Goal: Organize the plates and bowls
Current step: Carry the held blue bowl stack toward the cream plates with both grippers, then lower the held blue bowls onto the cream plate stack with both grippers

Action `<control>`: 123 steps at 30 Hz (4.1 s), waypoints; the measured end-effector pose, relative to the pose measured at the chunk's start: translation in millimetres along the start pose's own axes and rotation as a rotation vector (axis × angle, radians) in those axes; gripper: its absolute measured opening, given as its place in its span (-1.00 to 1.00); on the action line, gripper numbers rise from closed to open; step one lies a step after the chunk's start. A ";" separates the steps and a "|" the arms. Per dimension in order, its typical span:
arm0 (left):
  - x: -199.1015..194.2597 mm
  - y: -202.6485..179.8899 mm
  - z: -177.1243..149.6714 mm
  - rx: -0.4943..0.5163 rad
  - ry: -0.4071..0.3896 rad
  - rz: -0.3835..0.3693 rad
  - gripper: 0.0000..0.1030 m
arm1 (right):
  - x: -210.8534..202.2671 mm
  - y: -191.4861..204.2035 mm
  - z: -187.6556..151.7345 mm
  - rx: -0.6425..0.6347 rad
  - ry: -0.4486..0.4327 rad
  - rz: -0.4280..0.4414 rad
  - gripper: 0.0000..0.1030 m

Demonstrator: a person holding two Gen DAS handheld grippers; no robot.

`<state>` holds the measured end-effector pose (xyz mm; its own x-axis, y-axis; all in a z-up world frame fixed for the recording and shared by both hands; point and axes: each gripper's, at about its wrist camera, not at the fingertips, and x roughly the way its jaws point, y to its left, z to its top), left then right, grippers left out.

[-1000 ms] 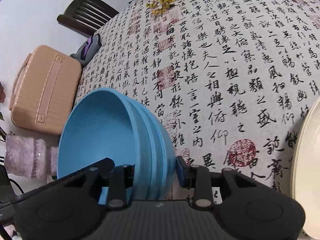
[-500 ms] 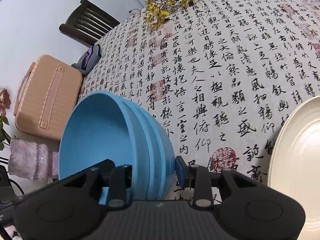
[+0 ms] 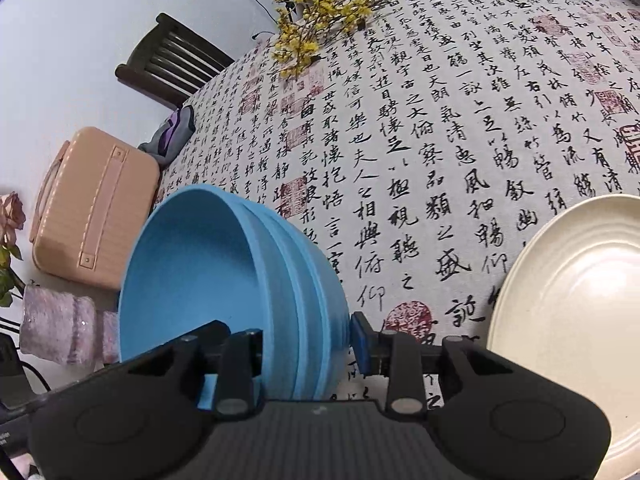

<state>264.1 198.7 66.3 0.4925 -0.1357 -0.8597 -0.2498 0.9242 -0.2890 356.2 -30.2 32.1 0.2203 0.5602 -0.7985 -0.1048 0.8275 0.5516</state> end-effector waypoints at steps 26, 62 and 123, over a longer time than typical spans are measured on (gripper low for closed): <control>10.4 -49.0 -17.6 0.017 -0.004 -0.003 -0.31 | -28.2 -49.1 1.6 0.010 -0.013 0.004 -0.40; 19.8 -140.2 -56.8 0.031 -0.010 -0.061 -0.31 | -97.3 -125.7 -0.1 -0.029 -0.053 -0.043 -0.40; 71.3 -176.2 -82.3 0.212 0.047 -0.231 0.21 | -112.6 -205.2 -40.9 0.047 -0.132 -0.096 -0.02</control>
<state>274.6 -3.2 21.2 0.4754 -0.3623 -0.8017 0.0454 0.9201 -0.3889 313.3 -261.6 -1.0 0.3534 0.4665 -0.8109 -0.0325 0.8724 0.4877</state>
